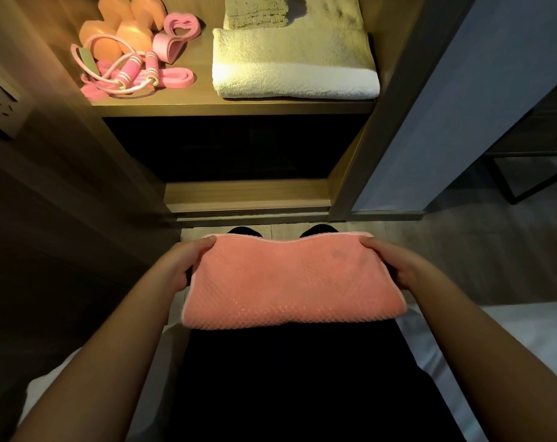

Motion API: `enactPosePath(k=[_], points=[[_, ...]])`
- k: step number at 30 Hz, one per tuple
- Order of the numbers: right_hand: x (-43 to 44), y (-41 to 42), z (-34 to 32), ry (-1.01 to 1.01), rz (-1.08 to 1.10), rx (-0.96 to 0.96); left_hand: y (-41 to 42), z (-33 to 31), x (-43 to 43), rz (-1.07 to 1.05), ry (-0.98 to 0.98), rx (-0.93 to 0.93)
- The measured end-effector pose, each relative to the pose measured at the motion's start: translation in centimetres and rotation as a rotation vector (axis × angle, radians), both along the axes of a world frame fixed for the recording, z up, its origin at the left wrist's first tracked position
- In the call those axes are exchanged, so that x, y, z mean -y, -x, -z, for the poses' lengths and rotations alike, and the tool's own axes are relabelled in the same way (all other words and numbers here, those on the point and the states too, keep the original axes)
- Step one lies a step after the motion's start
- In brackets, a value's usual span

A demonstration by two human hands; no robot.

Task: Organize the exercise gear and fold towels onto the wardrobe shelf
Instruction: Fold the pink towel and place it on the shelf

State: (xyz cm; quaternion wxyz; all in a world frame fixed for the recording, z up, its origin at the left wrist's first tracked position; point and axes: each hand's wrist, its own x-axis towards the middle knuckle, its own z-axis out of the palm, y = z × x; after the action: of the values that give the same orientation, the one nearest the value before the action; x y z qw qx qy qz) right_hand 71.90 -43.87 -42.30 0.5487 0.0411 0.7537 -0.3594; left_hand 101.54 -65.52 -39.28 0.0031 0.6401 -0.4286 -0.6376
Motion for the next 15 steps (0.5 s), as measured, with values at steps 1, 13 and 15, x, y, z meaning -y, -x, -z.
enactPosePath(k=[1,13,15], points=[[0.0,0.1,0.0,0.013,0.011,-0.003,0.0,-0.2,0.0,-0.033,-0.045,-0.012],[0.4,-0.1,1.0,0.061,-0.039,-0.137,-0.7,1.3,-1.0,0.385,0.326,0.429],[0.5,-0.2,1.0,0.063,-0.045,-0.157,0.1,1.0,-1.3,0.330,0.086,0.293]])
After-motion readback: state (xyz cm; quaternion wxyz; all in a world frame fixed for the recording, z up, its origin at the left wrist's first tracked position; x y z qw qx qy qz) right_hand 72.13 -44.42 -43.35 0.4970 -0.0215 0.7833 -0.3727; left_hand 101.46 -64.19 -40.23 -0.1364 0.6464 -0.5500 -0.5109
